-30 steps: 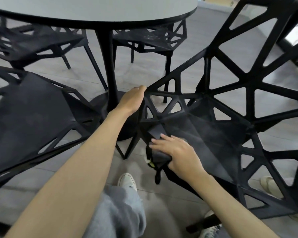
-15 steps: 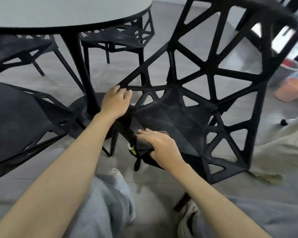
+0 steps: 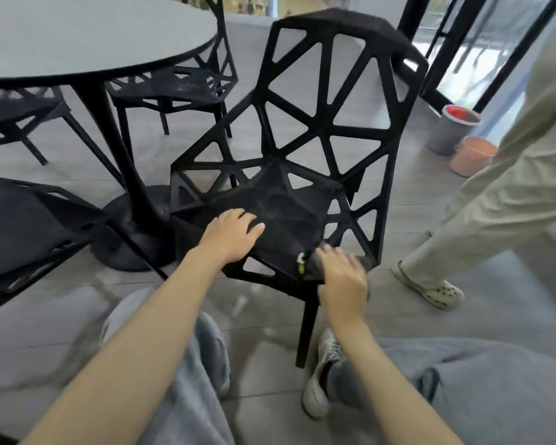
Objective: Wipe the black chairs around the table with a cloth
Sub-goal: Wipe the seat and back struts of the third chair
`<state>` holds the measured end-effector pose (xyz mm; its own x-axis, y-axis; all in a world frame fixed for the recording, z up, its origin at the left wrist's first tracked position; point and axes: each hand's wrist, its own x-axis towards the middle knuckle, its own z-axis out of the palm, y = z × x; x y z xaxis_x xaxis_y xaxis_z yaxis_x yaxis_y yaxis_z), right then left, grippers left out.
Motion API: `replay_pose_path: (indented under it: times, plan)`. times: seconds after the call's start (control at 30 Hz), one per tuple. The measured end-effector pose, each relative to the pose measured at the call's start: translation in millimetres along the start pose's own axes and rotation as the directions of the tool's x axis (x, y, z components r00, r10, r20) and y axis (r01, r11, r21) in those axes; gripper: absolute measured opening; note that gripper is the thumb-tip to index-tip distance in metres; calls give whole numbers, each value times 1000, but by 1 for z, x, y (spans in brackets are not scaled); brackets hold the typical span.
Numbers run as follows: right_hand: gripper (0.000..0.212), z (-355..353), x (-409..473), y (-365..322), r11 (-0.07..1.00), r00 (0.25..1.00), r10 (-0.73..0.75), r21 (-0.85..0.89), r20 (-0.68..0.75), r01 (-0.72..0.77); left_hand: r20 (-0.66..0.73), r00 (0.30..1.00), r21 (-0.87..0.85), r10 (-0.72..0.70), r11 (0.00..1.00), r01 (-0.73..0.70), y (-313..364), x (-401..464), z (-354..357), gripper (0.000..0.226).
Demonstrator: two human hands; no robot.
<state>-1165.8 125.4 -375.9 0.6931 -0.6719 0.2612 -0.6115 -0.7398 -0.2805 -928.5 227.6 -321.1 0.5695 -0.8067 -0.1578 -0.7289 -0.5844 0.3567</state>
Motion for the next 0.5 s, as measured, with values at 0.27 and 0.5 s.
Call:
replay_pose_path:
  times: [0.27,0.5]
  plan:
    - [66,-38,26,60,965,980,-195,-186,-42,184,41,995,-13,-92,996,93,-10,-3,-1,58]
    - [84,-6,10,22,997,997,-76,-24,24,77,21,999,103,-45,994,43,1,16,8,58]
